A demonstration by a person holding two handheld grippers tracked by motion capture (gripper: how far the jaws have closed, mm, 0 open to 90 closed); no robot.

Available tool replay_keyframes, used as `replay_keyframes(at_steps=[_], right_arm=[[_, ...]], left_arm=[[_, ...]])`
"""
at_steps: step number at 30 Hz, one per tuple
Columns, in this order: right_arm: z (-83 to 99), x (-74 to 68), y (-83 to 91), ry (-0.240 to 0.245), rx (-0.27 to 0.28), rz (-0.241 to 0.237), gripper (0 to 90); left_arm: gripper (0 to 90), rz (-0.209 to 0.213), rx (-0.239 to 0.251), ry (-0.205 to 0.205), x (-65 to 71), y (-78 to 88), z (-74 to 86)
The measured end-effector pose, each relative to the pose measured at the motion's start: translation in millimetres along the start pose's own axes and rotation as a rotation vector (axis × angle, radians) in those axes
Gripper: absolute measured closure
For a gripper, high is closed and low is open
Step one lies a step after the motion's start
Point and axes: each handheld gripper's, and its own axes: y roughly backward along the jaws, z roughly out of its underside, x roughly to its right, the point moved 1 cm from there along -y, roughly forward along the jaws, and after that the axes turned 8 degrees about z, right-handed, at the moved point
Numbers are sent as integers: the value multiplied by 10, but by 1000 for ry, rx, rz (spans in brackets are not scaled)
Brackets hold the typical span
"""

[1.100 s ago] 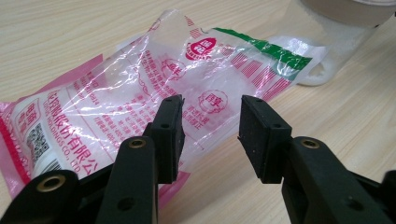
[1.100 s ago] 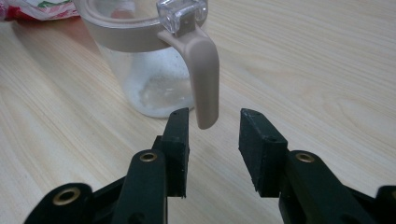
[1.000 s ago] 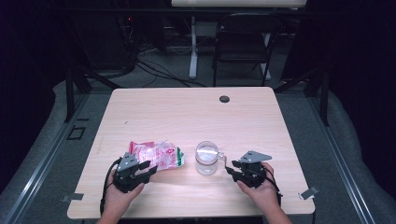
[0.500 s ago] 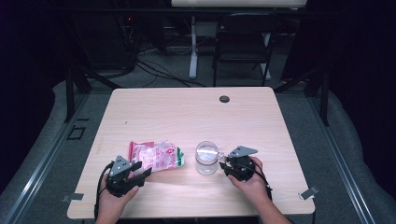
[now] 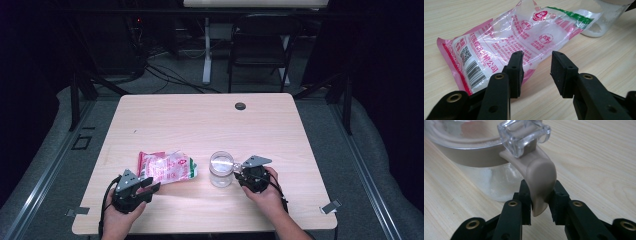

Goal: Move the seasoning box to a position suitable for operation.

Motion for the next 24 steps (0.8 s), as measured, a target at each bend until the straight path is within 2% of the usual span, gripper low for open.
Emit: replay_keyframes(at_steps=[7,13,19,24], right_arm=[[8,-18,21,26,-1,5,747],[35,-34,59,56,2,-28,745],[87,-116,141,114,15,-73,747],[134,-165,201,156,23,-123,748]], left_arm=[[643,10,1,-9,30,-20,-18],[663,38,6,-34,79,-48,-72],[687,75,-6,-60,137,-129,-135],[686,79,-19,-83,201,-206,-175]])
